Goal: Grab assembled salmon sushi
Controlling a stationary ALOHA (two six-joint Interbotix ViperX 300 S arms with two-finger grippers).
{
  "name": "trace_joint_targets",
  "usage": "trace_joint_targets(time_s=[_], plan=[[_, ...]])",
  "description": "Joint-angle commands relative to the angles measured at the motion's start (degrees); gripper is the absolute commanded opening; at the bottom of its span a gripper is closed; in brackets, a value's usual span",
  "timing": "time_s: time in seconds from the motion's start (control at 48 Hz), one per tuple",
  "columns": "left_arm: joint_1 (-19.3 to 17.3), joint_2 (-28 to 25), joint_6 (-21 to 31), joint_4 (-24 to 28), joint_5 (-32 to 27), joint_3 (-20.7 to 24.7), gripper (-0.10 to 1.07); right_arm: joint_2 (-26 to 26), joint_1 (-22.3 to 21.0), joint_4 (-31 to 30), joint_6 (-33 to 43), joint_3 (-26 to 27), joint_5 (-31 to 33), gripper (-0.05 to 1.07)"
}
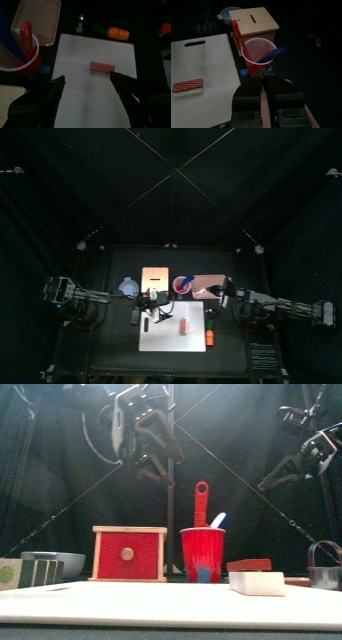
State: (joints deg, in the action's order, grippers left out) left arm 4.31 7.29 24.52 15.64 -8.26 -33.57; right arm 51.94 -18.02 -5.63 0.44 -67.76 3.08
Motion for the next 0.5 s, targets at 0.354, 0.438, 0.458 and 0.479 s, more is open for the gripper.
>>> trace_joint_targets(time_s=[0.354,0.438,0.458,0.479], plan=[[-6.2,10.8,-11.1,4.0,39.6,-23.1,1.03,-1.0,2.7,0.3,0.1,1.1,-3.3,0.01],[-6.9,12.7,-11.3,2.5,39.1,-24.4,1.03,-1.5,2.8,0.3,0.1,1.1,-3.7,0.01],[-7.2,13.0,-11.4,2.4,38.9,-24.6,1.03,-1.6,2.8,0.3,0.0,1.1,-3.7,0.01],[-7.5,13.4,-11.5,2.4,38.8,-24.8,1.03,-1.7,2.7,0.3,0.0,1.1,-3.7,0.01]])
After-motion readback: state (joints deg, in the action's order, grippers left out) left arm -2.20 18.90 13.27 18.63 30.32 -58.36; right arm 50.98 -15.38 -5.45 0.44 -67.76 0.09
